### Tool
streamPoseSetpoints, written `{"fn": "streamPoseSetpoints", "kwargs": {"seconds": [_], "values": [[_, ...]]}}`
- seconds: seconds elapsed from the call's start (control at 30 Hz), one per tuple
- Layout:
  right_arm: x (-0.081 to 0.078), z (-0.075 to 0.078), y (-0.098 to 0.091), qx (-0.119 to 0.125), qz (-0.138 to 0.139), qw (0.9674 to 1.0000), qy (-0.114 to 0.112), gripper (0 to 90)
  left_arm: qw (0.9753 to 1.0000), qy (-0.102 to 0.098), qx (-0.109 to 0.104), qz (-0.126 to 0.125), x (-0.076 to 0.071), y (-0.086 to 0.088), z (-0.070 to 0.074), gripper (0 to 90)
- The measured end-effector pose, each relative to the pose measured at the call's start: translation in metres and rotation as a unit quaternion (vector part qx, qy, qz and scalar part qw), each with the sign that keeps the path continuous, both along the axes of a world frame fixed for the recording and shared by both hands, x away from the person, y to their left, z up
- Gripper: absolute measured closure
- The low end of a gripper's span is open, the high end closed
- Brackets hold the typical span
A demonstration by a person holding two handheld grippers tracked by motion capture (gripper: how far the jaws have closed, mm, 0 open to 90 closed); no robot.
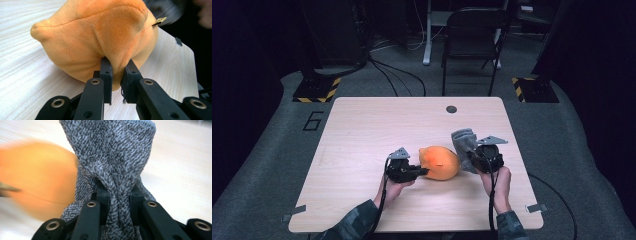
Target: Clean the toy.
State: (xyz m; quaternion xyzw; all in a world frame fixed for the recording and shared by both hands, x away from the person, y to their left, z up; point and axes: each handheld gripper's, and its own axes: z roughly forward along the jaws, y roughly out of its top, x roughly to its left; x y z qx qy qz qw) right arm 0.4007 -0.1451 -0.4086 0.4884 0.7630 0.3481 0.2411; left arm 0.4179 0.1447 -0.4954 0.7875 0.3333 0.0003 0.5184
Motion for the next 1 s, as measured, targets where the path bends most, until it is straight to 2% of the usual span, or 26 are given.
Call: {"fn": "streamPoseSetpoints", "kwargs": {"seconds": [0.07, 0.1, 0.13, 0.17, 0.2, 0.23, 0.27, 0.5, 0.63, 0.7, 0.77, 0.8, 0.87, 0.9, 0.93, 0.97, 1.0], "values": [[-0.006, 0.007, 0.014, -0.001, 0.023, 0.9997, -0.009, 76.5, 1.0, 0.001, 0.0, 0.001, 0.0, 0.0, 0.0, 80.5], [-0.006, 0.007, 0.014, -0.001, 0.023, 0.9997, -0.009, 76.5, 1.0, 0.001, 0.0, 0.001, 0.0, 0.0, 0.0, 80.4], [-0.009, 0.003, 0.032, -0.01, 0.05, 0.9987, -0.002, 76.5, 1.0, 0.0, 0.0, 0.0, 0.0, 0.0, 0.0, 80.3], [-0.008, -0.002, 0.041, -0.017, 0.058, 0.9981, 0.01, 76.7, 1.0, -0.002, 0.002, 0.002, 0.0, 0.0, 0.0, 80.2], [-0.007, -0.009, 0.047, -0.032, 0.065, 0.9972, 0.018, 77.0, 1.0, -0.005, 0.006, 0.005, 0.0, 0.0, 0.0, 80.1], [-0.007, -0.009, 0.047, -0.032, 0.065, 0.9972, 0.018, 77.0, 1.0, -0.005, 0.006, 0.005, 0.0, 0.0, 0.0, 80.1], [-0.003, -0.021, 0.051, -0.036, 0.065, 0.9971, 0.015, 77.5, 1.0, -0.002, 0.008, 0.006, 0.0, 0.001, -0.002, 80.0], [0.0, -0.024, 0.049, -0.038, 0.071, 0.9966, 0.017, 78.2, 0.9999, -0.008, 0.013, 0.002, 0.0, 0.0, -0.002, 75.1], [0.001, -0.025, 0.048, -0.038, 0.07, 0.9966, 0.018, 78.2, 0.9993, -0.027, 0.027, 0.002, -0.001, -0.001, 0.0, 61.9], [0.002, -0.025, 0.047, -0.035, 0.068, 0.9968, 0.02, 78.2, 0.9981, -0.048, 0.038, 0.0, -0.003, -0.001, 0.002, 56.0], [0.002, -0.025, 0.047, -0.034, 0.067, 0.9969, 0.024, 78.2, 0.9979, -0.053, 0.038, -0.002, -0.004, -0.001, 0.002, 47.9], [0.003, -0.026, 0.046, -0.035, 0.069, 0.9968, 0.022, 78.2, 0.9961, -0.073, 0.048, -0.012, -0.004, 0.001, 0.003, 42.7], [0.004, -0.026, 0.046, -0.035, 0.073, 0.9965, 0.022, 78.2, 0.9932, -0.095, 0.065, -0.021, -0.005, 0.002, 0.005, 34.8], [0.003, -0.026, 0.046, -0.036, 0.074, 0.9964, 0.021, 78.2, 0.9903, -0.113, 0.079, -0.017, -0.006, 0.002, 0.006, 31.0], [0.003, -0.026, 0.047, -0.036, 0.072, 0.9965, 0.025, 78.2, 0.9849, -0.138, 0.102, -0.02, -0.007, 0.003, 0.007, 27.4], [0.003, -0.026, 0.047, -0.036, 0.072, 0.9965, 0.025, 78.2, 0.9849, -0.138, 0.102, -0.02, -0.007, 0.003, 0.007, 27.3], [0.004, -0.026, 0.047, -0.034, 0.071, 0.9965, 0.027, 78.2, 0.9781, -0.165, 0.124, -0.023, -0.008, 0.004, 0.006, 26.3]]}}
